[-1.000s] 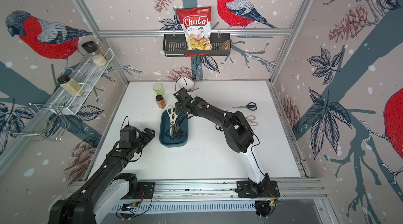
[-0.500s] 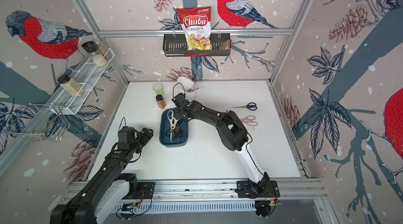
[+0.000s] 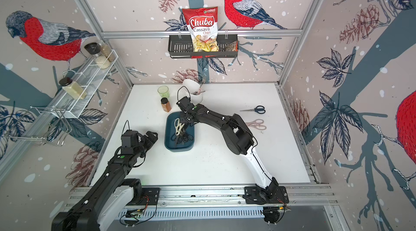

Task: Put the scissors into the storage box
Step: Place the scissors in the storage box.

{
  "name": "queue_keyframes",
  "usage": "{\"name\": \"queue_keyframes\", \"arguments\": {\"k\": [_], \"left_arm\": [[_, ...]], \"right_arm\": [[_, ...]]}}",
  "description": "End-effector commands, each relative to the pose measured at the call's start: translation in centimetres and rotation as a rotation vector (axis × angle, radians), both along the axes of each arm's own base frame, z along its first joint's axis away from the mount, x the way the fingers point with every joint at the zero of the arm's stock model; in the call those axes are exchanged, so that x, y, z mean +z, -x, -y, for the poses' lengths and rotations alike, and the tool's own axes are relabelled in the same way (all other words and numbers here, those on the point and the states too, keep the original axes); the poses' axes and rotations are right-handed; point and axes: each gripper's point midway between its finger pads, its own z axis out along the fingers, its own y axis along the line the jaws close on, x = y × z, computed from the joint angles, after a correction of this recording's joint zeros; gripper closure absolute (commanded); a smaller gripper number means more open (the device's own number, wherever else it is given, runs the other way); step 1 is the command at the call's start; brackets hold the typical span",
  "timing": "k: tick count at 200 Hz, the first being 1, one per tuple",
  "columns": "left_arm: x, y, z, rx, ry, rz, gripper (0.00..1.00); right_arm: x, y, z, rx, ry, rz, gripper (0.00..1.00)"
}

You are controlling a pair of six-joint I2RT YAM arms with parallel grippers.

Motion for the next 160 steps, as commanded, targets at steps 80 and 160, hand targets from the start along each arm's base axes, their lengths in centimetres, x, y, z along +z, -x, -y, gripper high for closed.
{"name": "queue_keyframes", "arguments": {"k": [80, 160], "left_arm": [[4.4, -1.6, 2.0, -0.103, 0.065, 0.080, 0.05], [7.8, -2.1, 4.3, -0.261, 0.072, 0.133, 0.06]], "right_arm": [[7.8, -2.2, 2.1, -0.027, -0.151, 0.070, 0.68], [6.6, -2.9, 14.6, -0.207, -0.168, 0.051, 0.65]]}}
